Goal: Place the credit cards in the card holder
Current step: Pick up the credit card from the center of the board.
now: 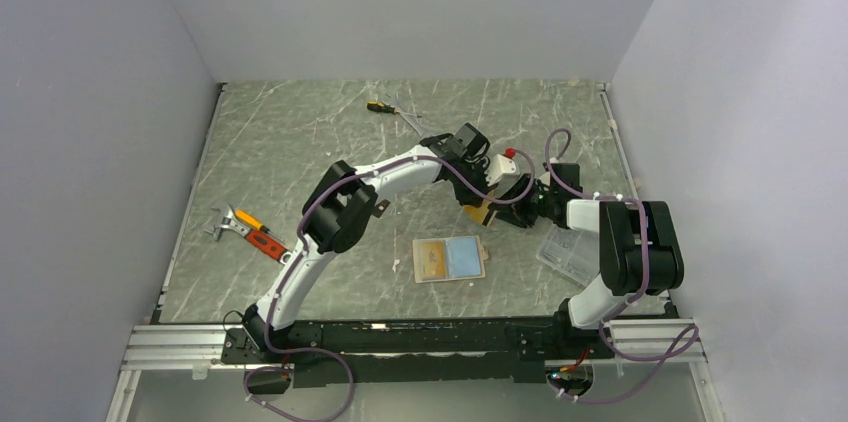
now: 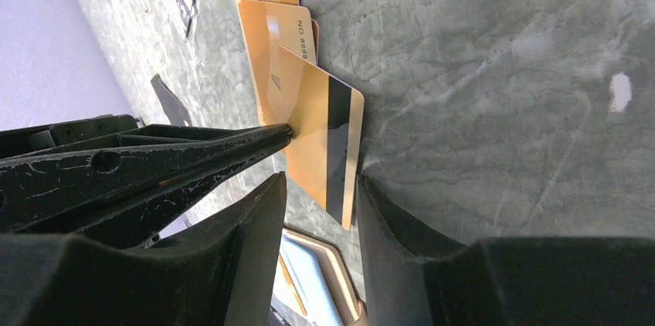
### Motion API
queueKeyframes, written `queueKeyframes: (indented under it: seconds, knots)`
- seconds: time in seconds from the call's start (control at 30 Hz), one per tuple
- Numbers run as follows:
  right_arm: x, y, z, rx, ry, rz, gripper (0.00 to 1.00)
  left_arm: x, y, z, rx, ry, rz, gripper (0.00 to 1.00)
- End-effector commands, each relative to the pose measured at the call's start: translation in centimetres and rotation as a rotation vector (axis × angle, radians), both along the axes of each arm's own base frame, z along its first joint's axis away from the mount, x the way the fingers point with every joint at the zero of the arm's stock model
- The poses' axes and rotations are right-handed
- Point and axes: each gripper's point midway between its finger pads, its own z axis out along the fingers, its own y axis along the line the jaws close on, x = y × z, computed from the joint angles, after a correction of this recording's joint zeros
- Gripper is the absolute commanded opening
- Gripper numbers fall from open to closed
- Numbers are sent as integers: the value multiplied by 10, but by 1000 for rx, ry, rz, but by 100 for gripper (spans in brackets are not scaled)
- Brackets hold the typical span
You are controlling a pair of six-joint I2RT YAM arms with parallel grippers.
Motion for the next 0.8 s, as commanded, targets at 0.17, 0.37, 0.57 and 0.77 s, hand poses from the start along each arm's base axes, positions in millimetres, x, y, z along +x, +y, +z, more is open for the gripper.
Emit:
queueKeyframes:
  seconds: [0.17,0.37,0.57,0.77]
  knots:
    - [-33,-12,-48,-72,125,-38,44,-5,19,-23,84,-19,-6,1]
    - [-22,-1,-37,21,43,-51,44,-7,20,-25,93,5,-22,1]
    - [-10,10,-14,128,-62,-54,44,-8,26,-32,112,24,-31,0]
    - [1,16,12,203,-178,-61,43,-9,27,-33,116,43,-40,0]
